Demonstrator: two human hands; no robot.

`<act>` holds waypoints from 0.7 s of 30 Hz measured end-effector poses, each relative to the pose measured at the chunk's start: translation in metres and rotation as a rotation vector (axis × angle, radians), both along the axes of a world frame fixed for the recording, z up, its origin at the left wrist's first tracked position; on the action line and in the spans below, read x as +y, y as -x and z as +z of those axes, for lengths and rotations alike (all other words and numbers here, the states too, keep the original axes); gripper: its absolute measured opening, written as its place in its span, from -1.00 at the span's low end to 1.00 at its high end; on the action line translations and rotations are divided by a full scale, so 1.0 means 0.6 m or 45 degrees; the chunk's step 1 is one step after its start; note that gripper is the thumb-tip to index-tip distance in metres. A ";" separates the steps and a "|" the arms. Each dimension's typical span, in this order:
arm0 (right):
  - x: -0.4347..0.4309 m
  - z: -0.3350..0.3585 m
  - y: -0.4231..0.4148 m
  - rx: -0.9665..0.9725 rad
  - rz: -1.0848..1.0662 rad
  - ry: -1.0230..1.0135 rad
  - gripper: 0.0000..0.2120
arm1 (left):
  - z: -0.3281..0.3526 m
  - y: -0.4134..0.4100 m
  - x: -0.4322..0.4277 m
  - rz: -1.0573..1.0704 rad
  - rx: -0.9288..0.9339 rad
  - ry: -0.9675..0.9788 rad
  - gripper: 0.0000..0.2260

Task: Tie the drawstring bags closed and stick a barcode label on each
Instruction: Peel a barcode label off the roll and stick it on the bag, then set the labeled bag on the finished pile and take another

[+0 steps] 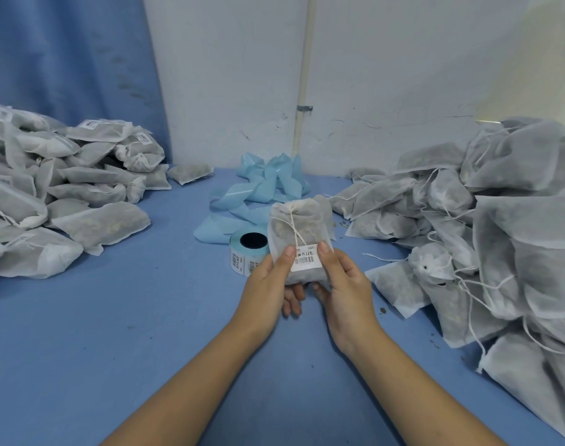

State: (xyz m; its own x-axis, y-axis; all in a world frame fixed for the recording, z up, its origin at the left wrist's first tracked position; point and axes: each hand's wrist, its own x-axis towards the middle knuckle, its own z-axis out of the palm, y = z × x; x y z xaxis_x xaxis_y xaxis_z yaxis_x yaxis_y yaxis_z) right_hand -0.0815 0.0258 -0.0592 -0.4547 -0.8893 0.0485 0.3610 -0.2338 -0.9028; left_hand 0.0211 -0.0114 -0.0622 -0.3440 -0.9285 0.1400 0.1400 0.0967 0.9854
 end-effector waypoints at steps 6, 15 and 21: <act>0.000 -0.004 -0.003 0.074 -0.036 -0.001 -0.70 | 0.008 -0.005 -0.002 0.041 0.061 -0.036 -0.73; -0.005 -0.005 0.006 -0.009 -0.045 -0.134 -0.82 | 0.068 -0.022 -0.034 0.106 0.784 -0.242 -0.89; -0.009 -0.010 0.008 0.097 -0.078 -0.156 -0.93 | 0.072 -0.053 -0.049 0.027 0.832 -0.310 -0.72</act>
